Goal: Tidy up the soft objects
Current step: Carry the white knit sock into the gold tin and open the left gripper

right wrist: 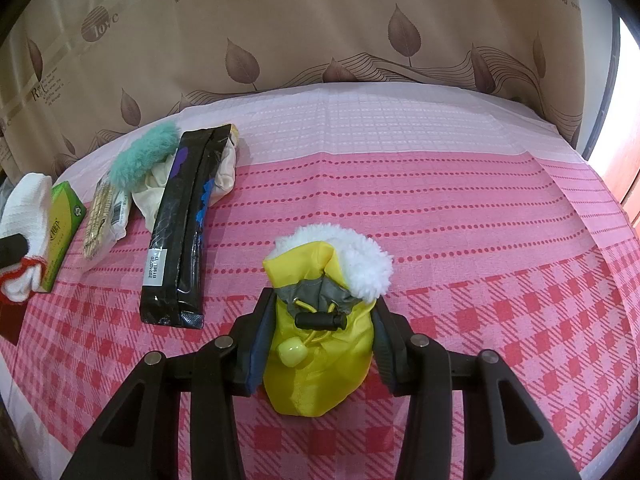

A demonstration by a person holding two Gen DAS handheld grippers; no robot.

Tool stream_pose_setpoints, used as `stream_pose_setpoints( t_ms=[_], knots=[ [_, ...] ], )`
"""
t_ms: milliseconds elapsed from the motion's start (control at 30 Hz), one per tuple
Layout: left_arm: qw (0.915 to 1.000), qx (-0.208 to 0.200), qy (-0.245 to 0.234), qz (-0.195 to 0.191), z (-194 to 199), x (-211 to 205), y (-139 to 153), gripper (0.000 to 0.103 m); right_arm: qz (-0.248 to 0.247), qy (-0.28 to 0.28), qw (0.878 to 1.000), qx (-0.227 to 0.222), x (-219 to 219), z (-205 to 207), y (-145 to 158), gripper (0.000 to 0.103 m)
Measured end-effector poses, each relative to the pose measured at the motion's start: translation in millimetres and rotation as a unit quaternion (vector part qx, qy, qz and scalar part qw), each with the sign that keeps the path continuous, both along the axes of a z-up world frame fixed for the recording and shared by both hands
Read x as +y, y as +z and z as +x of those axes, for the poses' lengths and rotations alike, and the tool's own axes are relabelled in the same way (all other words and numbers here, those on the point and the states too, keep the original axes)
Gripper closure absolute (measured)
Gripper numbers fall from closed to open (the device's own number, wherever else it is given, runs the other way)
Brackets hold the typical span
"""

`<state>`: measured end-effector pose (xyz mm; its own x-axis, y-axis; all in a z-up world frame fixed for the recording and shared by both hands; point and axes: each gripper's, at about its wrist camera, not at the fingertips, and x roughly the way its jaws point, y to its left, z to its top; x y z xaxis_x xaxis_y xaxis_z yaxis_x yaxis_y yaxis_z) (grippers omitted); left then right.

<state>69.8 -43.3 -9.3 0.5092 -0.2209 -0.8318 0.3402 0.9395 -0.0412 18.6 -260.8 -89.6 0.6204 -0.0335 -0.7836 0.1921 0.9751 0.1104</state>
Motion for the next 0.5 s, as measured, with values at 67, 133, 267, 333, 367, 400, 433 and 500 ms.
stream_pose_setpoints(
  t_ms=[67,133,267,333,367,400,433,500],
  knots=[
    [1.0,0.0,0.005,0.0,1,6,1,0.078,0.0,0.0,1.0,0.0,0,0,0,0.06],
    [0.9999,-0.001,0.012,0.001,1,14,4,0.078,0.0,0.0,1.0,0.0,0,0,0,0.06],
    [0.9997,-0.011,0.022,0.006,1,30,12,0.078,0.0,0.0,1.0,0.0,0,0,0,0.06],
    [0.9993,-0.016,0.032,0.009,3,40,17,0.078,0.0,0.0,1.0,0.0,0,0,0,0.06],
    [0.9991,-0.018,0.036,0.01,4,44,19,0.078,0.0,0.0,1.0,0.0,0,0,0,0.06],
    [0.9989,-0.02,0.041,0.011,5,50,21,0.078,0.0,0.0,1.0,0.0,0,0,0,0.06],
    [0.9984,-0.023,0.049,0.014,7,57,23,0.078,0.0,0.0,1.0,0.0,0,0,0,0.06],
    [0.9975,-0.027,0.064,0.018,10,71,26,0.078,0.0,0.0,1.0,0.0,0,0,0,0.06]
  ],
)
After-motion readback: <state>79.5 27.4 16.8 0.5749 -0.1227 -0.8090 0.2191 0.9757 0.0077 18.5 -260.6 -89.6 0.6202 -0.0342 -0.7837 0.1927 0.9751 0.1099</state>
